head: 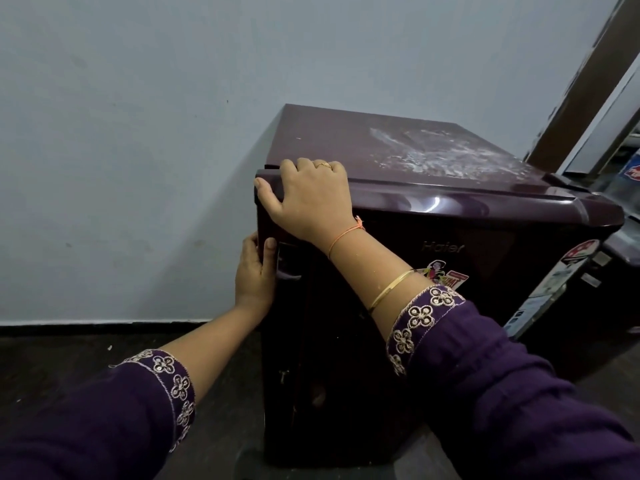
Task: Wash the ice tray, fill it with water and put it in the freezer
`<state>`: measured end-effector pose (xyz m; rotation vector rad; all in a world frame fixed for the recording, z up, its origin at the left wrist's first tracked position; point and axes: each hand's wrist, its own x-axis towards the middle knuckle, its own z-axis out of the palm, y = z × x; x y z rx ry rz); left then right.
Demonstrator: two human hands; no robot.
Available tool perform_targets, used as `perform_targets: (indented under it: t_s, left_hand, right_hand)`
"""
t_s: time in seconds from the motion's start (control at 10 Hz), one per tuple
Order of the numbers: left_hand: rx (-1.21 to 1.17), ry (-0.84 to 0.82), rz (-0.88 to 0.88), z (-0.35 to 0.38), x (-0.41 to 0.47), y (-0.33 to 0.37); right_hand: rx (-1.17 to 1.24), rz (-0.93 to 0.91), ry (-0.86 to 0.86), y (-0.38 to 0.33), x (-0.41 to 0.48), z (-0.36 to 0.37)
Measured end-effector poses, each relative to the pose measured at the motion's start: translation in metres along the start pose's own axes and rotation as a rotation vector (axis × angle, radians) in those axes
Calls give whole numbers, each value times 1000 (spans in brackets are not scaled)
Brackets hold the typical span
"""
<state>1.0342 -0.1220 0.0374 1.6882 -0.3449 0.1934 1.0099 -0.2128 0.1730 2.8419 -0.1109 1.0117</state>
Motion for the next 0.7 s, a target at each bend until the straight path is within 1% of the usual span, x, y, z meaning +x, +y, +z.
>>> perform_targets:
  t_s: [0.1, 0.3, 0.4, 0.5, 0.6, 0.7]
  left_hand:
    - [48, -59, 2, -5, 0, -1]
    - [148, -220, 30, -21, 0, -9]
    - [124, -255, -56, -27, -10, -12]
    - [92, -187, -263, -30, -35, -11]
    - [123, -237, -272, -31, -72, -9]
    - [148, -335, -283, -31, -112, -6]
  right_hand:
    - [-14, 17, 39, 0, -2, 1]
    - [-28, 45, -7, -3, -10, -4]
    - [-15, 116, -7, -10, -19, -3]
    - [-44, 231, -9, -23, -44, 1]
    - [-36, 280, 34, -43, -90, 4]
    - [-59, 372, -17, -48, -152, 6]
